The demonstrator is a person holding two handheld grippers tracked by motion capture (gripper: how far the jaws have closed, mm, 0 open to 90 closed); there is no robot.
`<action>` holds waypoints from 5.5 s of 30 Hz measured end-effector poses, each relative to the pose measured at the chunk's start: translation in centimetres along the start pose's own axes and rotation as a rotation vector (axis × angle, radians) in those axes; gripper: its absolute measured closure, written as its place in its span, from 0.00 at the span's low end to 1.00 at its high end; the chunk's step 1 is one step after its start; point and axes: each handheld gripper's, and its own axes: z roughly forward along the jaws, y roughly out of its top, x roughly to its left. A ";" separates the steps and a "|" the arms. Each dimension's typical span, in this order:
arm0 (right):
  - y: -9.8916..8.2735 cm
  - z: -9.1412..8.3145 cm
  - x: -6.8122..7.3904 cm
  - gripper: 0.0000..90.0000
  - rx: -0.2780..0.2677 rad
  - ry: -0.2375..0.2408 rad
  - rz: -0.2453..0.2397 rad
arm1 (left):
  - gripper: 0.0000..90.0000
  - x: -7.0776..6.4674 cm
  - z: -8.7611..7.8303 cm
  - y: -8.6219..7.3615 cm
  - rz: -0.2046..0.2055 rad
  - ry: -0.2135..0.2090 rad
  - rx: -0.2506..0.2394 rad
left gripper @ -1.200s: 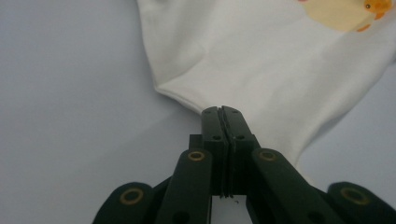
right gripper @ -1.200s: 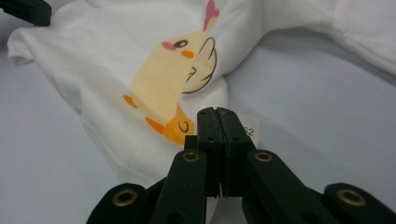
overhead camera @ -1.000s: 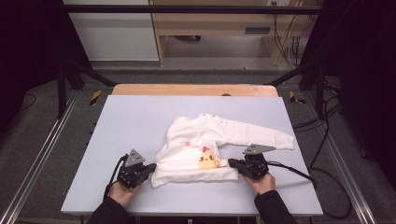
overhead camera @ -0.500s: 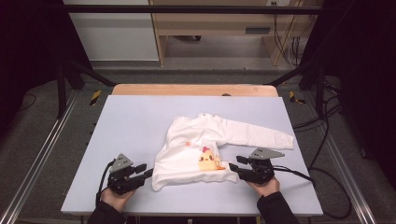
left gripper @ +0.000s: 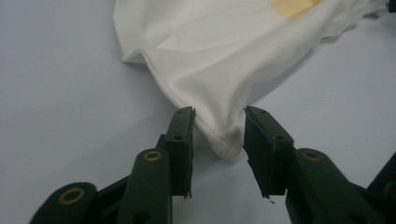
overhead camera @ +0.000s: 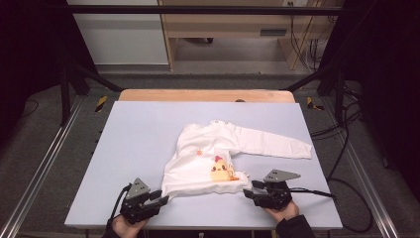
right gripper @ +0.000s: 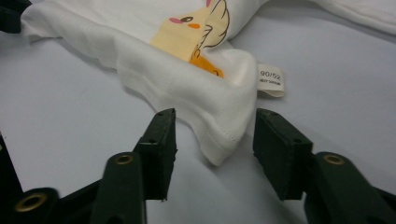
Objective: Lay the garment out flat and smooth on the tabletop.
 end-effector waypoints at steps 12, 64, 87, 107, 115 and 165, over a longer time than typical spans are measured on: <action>0.3 -0.6 -0.1 0.92 0.045 0.042 0.028 | 0.95 1.0 -1.4 0.5 -0.055 -0.057 -0.040; 5.5 2.7 0.7 0.02 -0.173 0.039 -0.080 | 0.02 6.6 -0.1 8.2 0.030 0.015 -0.231; 3.5 3.4 1.8 0.68 -0.057 0.048 -0.162 | 0.02 7.6 2.5 12.4 0.037 0.016 -0.251; 2.8 3.8 2.0 1.00 0.052 0.110 -0.164 | 0.06 7.1 6.4 15.4 0.066 0.029 -0.199; 2.6 4.0 2.0 1.00 0.075 0.099 -0.176 | 0.07 7.5 9.3 15.7 0.052 0.049 -0.156; 2.4 4.2 1.9 1.00 0.081 0.103 -0.178 | 0.93 2.1 11.2 17.1 0.047 -0.014 -0.141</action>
